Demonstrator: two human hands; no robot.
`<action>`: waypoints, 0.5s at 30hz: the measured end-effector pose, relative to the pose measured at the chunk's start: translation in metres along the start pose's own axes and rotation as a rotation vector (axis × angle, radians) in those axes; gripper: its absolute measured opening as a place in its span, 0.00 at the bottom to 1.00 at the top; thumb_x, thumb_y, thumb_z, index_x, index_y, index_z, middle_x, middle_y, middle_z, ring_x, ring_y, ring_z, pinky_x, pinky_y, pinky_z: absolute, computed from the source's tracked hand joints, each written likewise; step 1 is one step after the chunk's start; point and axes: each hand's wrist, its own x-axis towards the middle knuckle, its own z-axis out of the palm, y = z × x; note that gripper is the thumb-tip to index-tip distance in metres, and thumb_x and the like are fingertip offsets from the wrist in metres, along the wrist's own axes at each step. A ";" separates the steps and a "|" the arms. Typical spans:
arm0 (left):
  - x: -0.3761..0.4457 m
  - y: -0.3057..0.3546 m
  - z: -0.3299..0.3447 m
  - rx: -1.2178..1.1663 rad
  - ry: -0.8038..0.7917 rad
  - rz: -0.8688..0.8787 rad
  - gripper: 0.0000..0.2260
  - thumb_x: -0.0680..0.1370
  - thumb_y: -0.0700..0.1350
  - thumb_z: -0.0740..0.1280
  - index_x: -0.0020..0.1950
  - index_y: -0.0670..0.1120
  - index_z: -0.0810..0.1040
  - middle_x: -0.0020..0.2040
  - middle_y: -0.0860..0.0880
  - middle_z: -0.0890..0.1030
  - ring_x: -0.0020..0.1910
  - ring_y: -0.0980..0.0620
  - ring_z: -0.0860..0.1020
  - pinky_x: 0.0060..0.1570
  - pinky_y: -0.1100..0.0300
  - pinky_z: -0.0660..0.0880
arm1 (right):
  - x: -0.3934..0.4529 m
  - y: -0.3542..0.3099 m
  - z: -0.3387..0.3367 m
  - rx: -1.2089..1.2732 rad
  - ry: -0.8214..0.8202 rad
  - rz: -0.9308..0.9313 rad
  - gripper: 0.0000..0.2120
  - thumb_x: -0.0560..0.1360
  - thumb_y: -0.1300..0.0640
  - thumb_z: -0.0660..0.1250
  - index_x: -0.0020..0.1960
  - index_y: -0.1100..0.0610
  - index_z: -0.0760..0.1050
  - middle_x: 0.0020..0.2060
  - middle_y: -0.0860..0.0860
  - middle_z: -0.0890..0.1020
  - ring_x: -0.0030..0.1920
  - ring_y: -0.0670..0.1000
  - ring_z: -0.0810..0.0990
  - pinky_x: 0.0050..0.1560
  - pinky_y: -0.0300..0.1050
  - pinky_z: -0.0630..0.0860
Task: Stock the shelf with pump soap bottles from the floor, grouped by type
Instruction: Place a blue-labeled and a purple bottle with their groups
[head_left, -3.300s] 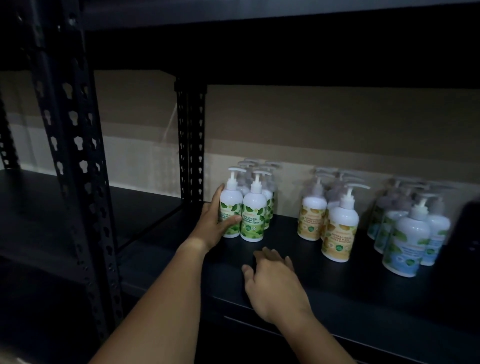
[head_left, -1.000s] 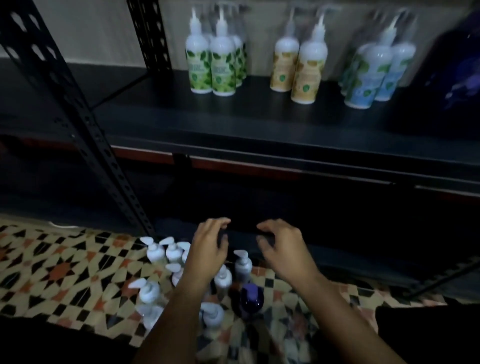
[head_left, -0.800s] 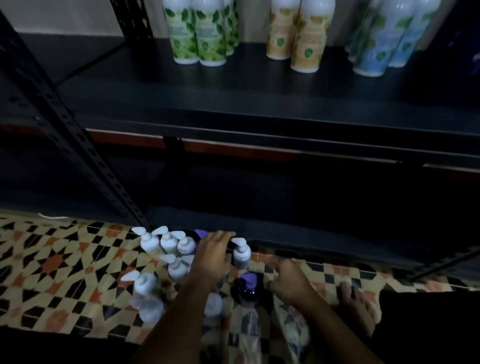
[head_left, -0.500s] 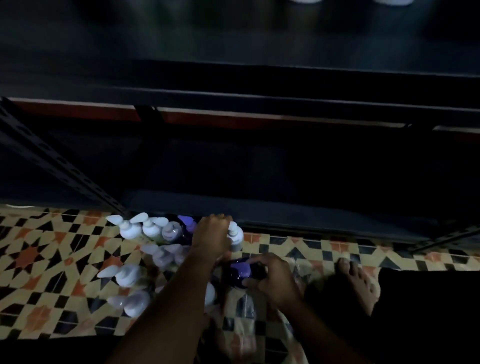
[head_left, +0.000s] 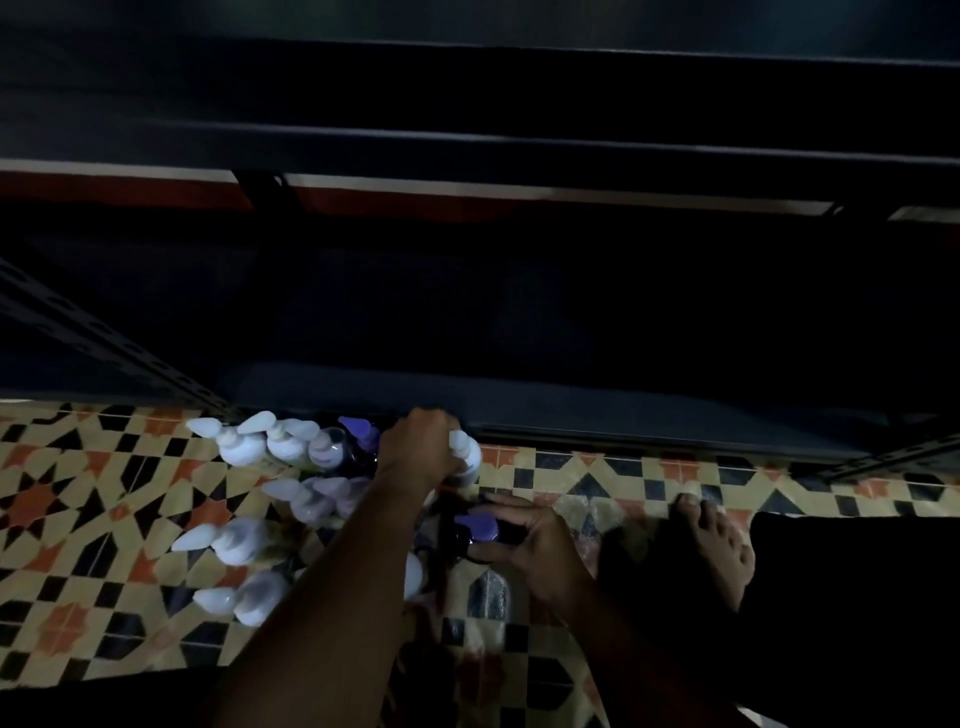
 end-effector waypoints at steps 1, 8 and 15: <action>-0.001 0.000 0.000 -0.016 0.003 0.017 0.17 0.70 0.54 0.79 0.56 0.51 0.84 0.57 0.47 0.84 0.57 0.42 0.82 0.46 0.54 0.73 | -0.002 0.000 -0.001 0.026 0.013 0.001 0.23 0.68 0.69 0.79 0.62 0.59 0.84 0.61 0.52 0.84 0.62 0.50 0.83 0.64 0.45 0.79; -0.019 -0.003 -0.011 -0.325 0.068 0.094 0.15 0.62 0.51 0.84 0.44 0.48 0.85 0.47 0.49 0.80 0.47 0.48 0.80 0.44 0.53 0.77 | -0.025 -0.020 -0.040 0.312 0.105 0.114 0.15 0.72 0.69 0.75 0.58 0.64 0.81 0.52 0.57 0.87 0.55 0.58 0.86 0.49 0.42 0.81; -0.058 0.020 -0.060 -0.839 0.036 0.167 0.12 0.70 0.43 0.83 0.49 0.51 0.84 0.51 0.56 0.82 0.50 0.66 0.81 0.53 0.67 0.75 | -0.056 -0.055 -0.068 0.542 0.224 0.081 0.14 0.76 0.56 0.71 0.58 0.64 0.82 0.52 0.62 0.86 0.49 0.59 0.84 0.48 0.47 0.80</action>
